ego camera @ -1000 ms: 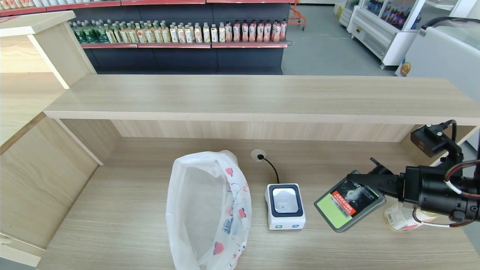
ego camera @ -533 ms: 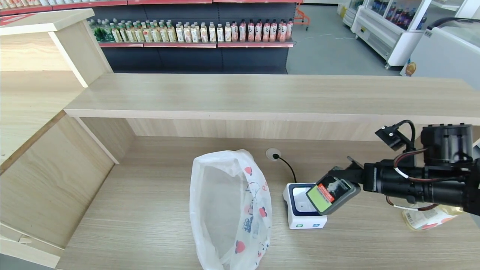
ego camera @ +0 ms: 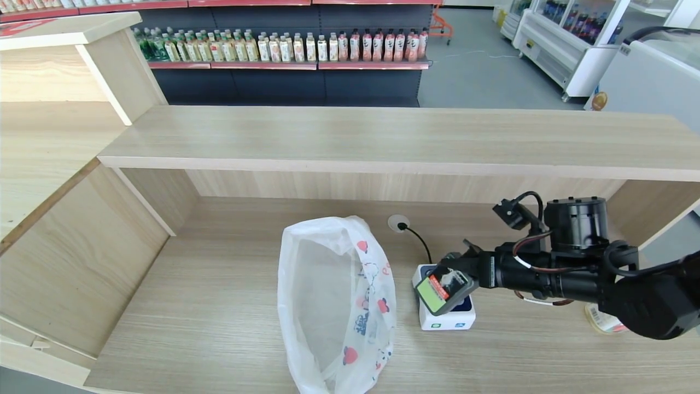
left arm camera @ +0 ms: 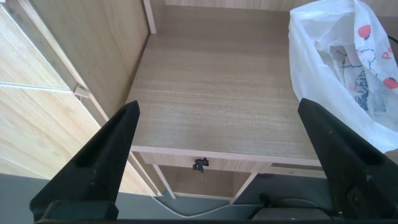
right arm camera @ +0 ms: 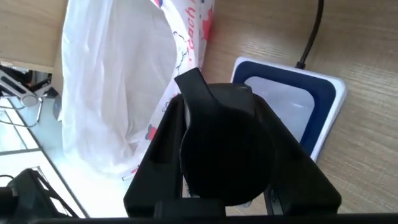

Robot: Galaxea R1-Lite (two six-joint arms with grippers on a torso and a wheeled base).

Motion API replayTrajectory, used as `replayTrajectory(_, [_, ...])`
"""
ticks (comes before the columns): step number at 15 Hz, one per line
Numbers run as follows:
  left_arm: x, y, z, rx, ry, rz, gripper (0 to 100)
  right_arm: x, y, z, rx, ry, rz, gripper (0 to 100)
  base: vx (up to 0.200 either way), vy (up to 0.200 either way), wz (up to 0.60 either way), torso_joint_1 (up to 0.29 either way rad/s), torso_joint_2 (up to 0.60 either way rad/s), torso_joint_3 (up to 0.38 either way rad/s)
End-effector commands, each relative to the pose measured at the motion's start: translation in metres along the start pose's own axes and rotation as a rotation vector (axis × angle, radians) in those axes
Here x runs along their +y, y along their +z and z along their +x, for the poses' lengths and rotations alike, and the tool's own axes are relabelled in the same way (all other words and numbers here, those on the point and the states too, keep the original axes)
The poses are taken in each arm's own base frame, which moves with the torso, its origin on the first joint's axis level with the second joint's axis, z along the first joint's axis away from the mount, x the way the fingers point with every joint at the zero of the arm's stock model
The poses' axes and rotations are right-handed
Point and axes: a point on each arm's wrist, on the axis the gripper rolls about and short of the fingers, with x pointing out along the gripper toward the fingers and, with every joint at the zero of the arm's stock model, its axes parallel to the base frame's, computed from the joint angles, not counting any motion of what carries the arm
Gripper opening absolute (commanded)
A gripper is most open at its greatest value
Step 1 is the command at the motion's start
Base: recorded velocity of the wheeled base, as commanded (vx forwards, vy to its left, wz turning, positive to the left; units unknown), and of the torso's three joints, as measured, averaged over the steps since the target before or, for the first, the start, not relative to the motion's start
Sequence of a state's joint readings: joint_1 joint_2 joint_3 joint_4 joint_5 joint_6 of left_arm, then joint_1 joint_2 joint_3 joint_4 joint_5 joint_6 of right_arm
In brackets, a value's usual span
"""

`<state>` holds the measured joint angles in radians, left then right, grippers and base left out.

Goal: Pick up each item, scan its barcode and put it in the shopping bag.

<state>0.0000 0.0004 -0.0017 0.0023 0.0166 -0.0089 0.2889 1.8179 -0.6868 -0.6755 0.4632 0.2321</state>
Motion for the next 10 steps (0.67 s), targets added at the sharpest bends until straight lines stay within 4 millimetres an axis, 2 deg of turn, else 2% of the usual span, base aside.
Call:
replayTrajectory(1, [0.000,0.000,0.000,-0.001,0.000,0.000,100,-0.005,-0.007,0.011,0.035,0.000,0.010,0,0.000,0.000,0.00,0.000,0.00,0.000])
replayTrajectory(5, [0.000,0.000,0.000,-0.001,0.000,0.000,100,-0.008,-0.006,0.021,0.008,0.001,-0.005,0,0.000,0.000,0.00,0.000,0.00,0.000])
replayTrajectory(10, [0.000,0.000,0.000,0.000,0.000,0.000,100,-0.006,0.000,0.016,-0.017,-0.002,-0.018,0,0.000,0.000,0.00,0.000,0.00,0.000])
